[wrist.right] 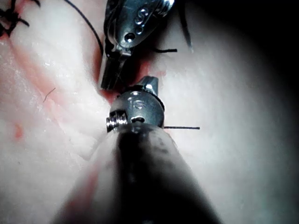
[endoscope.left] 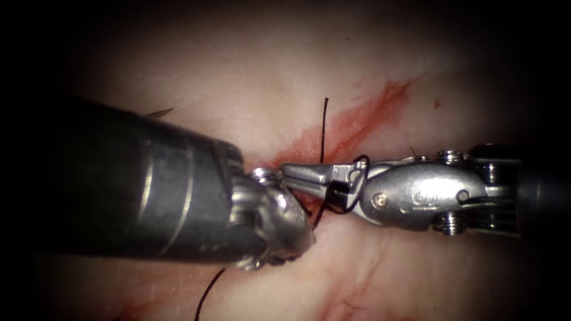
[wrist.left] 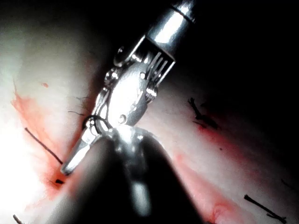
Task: Wound Closure
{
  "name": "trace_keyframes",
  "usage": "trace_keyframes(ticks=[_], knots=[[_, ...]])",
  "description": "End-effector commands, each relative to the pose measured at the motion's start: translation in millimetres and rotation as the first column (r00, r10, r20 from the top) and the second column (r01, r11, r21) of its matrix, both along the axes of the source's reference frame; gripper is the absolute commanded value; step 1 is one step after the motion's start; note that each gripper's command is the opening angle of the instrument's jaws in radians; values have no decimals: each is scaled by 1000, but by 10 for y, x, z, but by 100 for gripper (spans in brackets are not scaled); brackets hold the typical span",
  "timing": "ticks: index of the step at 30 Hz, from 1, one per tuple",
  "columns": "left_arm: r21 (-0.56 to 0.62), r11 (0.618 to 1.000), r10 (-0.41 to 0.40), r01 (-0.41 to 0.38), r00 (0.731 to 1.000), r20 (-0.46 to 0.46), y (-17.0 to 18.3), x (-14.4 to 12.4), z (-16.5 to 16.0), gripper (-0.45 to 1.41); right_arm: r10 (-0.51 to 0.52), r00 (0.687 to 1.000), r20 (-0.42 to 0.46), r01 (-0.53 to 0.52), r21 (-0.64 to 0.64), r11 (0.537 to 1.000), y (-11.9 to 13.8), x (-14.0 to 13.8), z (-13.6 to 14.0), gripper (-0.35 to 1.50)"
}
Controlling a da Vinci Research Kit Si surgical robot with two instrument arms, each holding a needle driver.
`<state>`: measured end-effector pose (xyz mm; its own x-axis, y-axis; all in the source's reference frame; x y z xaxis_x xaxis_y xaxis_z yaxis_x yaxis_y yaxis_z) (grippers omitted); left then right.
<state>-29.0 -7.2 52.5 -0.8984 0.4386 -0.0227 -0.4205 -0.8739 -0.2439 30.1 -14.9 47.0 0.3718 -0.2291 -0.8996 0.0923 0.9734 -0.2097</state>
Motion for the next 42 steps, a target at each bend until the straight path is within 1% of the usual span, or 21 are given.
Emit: trace_keyframes(ticks=[1,4,6,9,10,17,22,25,27,29,30,33,34,36,37,38,40,42], knots=[[-10,1000,15,-15,1000,-18,3,-1,3,-45,-23,1000,0,23,-3,1000,6,5,4,-35],[-34,999,34,-36,999,-40,7,7,0,-45,-120,993,1,120,-8,993,9,4,7,-35],[-42,998,37,-39,998,-45,9,10,-2,-45,-200,979,-28,200,7,980,10,3,9,-35],[-59,997,36,-39,998,-49,12,11,-3,-45,-263,963,-52,263,5,965,9,5,10,-35],[-65,997,47,-50,998,-49,15,11,-5,-45,-294,954,-67,294,-7,956,7,7,11,-35],[-104,993,46,-48,999,-20,30,10,-12,-45,-409,906,-112,408,-27,912,1,16,16,-35],[-119,992,51,-53,998,-21,36,17,-12,-45,-468,874,-130,466,-46,884,1,16,16,-35],[-131,989,58,-61,998,-26,39,21,-13,-45,-512,848,-139,510,-53,858,2,16,17,-35],[-135,989,60,-63,998,-26,41,21,-12,-45,-526,837,-153,523,-60,850,3,17,17,-35],[-136,988,64,-67,998,-26,42,21,-10,-45,-518,832,-200,519,-54,853,4,16,18,-35],[-138,988,62,-65,998,-25,44,22,-9,-45,-517,823,-233,522,-48,852,7,15,19,-35],[-148,988,51,-51,999,-6,47,23,-4,-45,-531,805,-266,537,-54,842,10,13,20,-35],[-156,986,52,-50,999,8,48,23,-2,-45,-527,790,-313,539,-53,840,12,11,22,-35],[-164,986,46,-42,999,24,49,24,5,-45,-486,775,-404,522,-25,853,16,9,26,-35],[-164,986,43,-38,999,30,49,24,7,-45,-454,760,-465,513,1,858,18,8,28,-35],[-163,986,41,-35,999,34,50,25,9,-45,-442,746,-499,514,9,858,20,6,31,-35],[-157,987,25,-18,999,46,51,26,12,-45,-423,735,-530,510,22,860,22,4,37,-35],[-156,988,18,-8,998,60,52,26,12,-45,-403,718,-567,512,40,858,22,3,43,-35]])
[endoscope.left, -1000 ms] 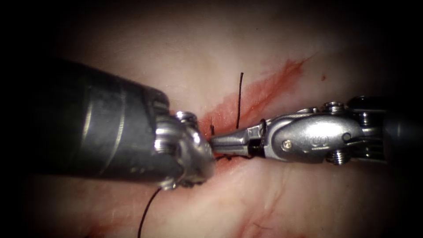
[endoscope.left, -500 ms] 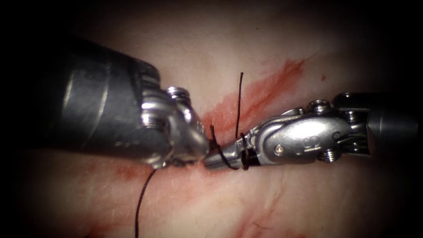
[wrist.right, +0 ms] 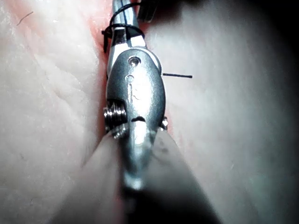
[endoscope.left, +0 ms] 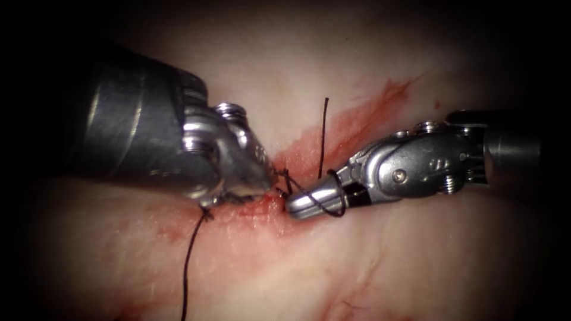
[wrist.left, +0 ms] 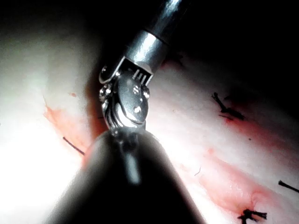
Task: Wound Closure
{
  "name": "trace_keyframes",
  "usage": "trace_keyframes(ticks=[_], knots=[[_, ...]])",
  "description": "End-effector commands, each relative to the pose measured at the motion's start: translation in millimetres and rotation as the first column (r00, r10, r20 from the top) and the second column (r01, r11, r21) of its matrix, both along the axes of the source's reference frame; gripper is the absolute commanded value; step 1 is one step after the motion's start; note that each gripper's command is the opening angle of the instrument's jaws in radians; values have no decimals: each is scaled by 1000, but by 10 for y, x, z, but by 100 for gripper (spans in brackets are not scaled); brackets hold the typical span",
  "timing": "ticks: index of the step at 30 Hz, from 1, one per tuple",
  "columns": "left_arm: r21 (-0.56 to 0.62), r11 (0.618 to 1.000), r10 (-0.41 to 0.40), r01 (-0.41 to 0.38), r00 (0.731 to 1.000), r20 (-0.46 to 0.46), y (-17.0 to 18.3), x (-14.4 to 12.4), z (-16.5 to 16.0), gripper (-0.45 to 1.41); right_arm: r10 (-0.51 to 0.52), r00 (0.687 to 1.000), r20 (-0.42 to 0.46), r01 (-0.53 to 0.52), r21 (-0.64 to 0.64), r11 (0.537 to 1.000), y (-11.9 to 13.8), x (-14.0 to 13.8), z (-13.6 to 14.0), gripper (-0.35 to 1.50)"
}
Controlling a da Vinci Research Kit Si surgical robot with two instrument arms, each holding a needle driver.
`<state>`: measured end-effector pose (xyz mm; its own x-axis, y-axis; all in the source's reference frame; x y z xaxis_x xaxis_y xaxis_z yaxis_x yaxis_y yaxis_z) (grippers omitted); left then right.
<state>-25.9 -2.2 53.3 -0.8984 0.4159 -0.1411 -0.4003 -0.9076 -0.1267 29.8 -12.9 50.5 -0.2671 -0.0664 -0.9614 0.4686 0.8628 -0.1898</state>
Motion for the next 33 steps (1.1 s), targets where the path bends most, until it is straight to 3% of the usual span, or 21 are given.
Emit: trace_keyframes(ticks=[1,7,11,14,22,33], knots=[[2,1000,-8,8,1000,6,2,-6,4,-45,7,1000,-22,-6,38,999,1,6,11,-35],[27,999,-43,42,998,36,-2,-11,10,-45,14,1000,7,-15,77,997,-14,16,21,-35],[51,997,-56,54,998,40,-8,-13,17,-45,17,995,102,-26,92,995,-30,24,19,-35],[59,996,-62,60,997,41,-10,-15,20,-45,2,993,121,-13,94,995,-36,29,13,-35],[67,996,-63,60,997,45,-13,-13,29,-45,-27,986,164,-4,188,982,-38,27,11,-35],[108,993,-62,54,996,69,-21,-13,42,-45,34,995,97,-70,405,911,-38,22,23,-35]])
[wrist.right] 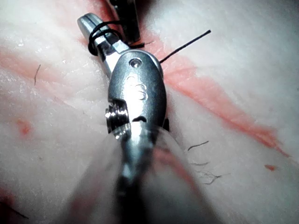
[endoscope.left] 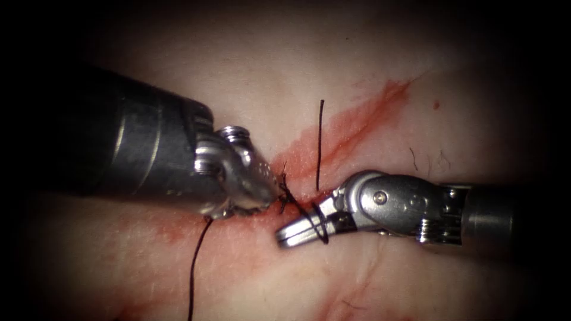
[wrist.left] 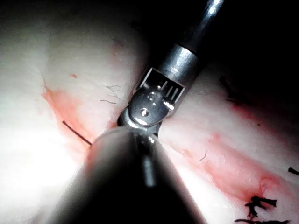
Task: Wound Closure
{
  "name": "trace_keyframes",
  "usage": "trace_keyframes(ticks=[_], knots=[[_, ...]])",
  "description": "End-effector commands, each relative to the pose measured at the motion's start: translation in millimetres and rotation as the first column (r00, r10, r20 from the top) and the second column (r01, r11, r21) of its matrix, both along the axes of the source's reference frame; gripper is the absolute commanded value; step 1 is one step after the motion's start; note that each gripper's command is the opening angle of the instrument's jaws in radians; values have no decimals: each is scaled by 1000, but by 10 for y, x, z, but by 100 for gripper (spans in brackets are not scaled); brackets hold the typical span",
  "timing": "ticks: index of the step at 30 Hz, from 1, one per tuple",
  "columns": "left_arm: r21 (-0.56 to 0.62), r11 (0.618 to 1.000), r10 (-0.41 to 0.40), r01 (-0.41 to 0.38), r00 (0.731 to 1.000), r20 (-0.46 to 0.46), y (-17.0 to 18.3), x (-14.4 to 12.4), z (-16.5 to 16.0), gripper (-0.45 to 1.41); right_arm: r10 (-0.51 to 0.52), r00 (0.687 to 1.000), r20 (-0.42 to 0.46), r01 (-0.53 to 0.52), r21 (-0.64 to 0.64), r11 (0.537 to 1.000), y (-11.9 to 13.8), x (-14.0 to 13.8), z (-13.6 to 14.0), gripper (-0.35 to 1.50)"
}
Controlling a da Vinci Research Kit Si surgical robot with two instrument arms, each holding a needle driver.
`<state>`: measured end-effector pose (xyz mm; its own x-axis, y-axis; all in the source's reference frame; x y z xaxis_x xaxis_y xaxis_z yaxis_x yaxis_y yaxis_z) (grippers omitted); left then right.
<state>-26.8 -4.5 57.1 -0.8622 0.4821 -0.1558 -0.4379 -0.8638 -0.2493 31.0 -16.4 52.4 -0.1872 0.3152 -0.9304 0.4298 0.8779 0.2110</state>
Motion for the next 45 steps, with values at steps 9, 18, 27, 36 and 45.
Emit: trace_keyframes(ticks=[9,18,27,36,45], knots=[[104,993,-54,51,998,22,-16,-7,23,-45,103,994,28,-106,184,977,-10,11,14,-35],[134,989,-59,54,998,34,-21,-7,19,-45,179,978,102,-200,253,946,-20,4,17,-35],[140,989,-60,53,997,46,-23,-6,14,-45,184,980,71,-196,289,937,-19,-4,19,-35],[137,989,-68,58,995,68,-22,-7,8,-45,204,979,23,-200,326,924,-16,-5,18,-35],[140,988,-83,72,994,73,-21,-8,8,-45,251,967,45,-250,343,905,-17,-4,14,-35]])
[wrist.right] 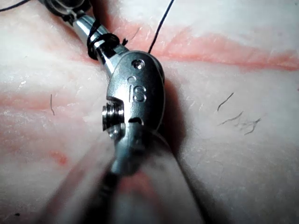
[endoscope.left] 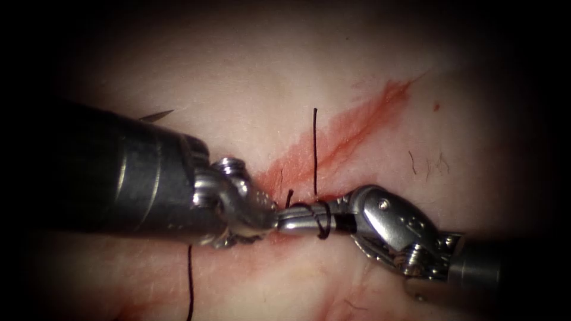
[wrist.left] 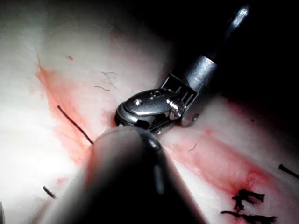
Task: Wound Closure
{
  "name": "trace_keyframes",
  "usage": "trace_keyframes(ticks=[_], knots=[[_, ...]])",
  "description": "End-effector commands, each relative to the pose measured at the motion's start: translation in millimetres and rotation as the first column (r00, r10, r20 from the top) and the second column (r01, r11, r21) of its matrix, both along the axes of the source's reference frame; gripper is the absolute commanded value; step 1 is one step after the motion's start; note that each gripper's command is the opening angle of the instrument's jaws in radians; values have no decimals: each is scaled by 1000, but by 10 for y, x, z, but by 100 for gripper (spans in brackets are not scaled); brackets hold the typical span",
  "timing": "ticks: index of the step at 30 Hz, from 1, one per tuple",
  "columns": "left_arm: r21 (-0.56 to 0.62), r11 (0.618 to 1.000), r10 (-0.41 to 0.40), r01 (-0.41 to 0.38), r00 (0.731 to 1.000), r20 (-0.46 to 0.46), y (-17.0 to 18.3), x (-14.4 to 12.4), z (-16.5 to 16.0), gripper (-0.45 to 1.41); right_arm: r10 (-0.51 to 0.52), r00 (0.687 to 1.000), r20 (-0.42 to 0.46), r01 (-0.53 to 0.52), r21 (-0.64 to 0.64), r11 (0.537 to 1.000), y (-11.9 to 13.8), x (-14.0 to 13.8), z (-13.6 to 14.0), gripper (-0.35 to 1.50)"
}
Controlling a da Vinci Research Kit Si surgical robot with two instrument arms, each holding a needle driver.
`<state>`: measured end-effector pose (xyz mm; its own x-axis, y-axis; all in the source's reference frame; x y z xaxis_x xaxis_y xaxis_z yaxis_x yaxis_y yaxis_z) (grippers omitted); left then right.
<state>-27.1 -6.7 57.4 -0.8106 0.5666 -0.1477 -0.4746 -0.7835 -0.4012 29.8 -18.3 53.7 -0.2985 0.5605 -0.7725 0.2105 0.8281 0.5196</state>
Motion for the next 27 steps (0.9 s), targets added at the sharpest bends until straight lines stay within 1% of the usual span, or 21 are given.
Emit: trace_keyframes(ticks=[1,5,8,10,12,15,16,22,25,26,27], knots=[[-2,1000,-3,3,1000,1,1,-5,5,-45,11,1000,-2,-11,11,1000,2,8,1,-35],[-1,1000,-1,1,1000,2,2,-4,4,-45,54,999,-8,-53,56,997,2,7,-1,-35],[2,1000,-19,19,1000,2,2,-4,4,-45,111,994,22,-112,62,992,1,7,-2,-35],[6,1000,-30,30,1000,-1,2,-4,5,-45,179,982,59,-183,68,981,-1,8,-5,-35],[9,999,-40,40,999,-4,3,-3,6,-45,213,974,83,-219,73,973,-3,8,-7,-35],[14,998,-61,61,998,-10,3,-3,9,-45,271,943,195,-285,51,957,-8,12,-11,-35],[16,998,-66,67,998,-12,4,-3,9,-45,297,927,229,-313,35,949,-10,13,-13,-35],[20,996,-89,89,996,-20,3,-3,10,-45,375,869,323,-393,-8,919,-17,17,-22,-35],[13,995,-96,96,995,-25,4,-4,10,-45,401,830,388,-417,-47,908,-21,20,-27,-35],[12,995,-102,103,994,-28,4,-4,11,-45,412,811,416,-427,-61,902,-23,21,-29,-35],[8,995,-104,104,994,-30,3,-5,12,-45,417,797,436,-431,-73,899,-25,22,-30,-35]])
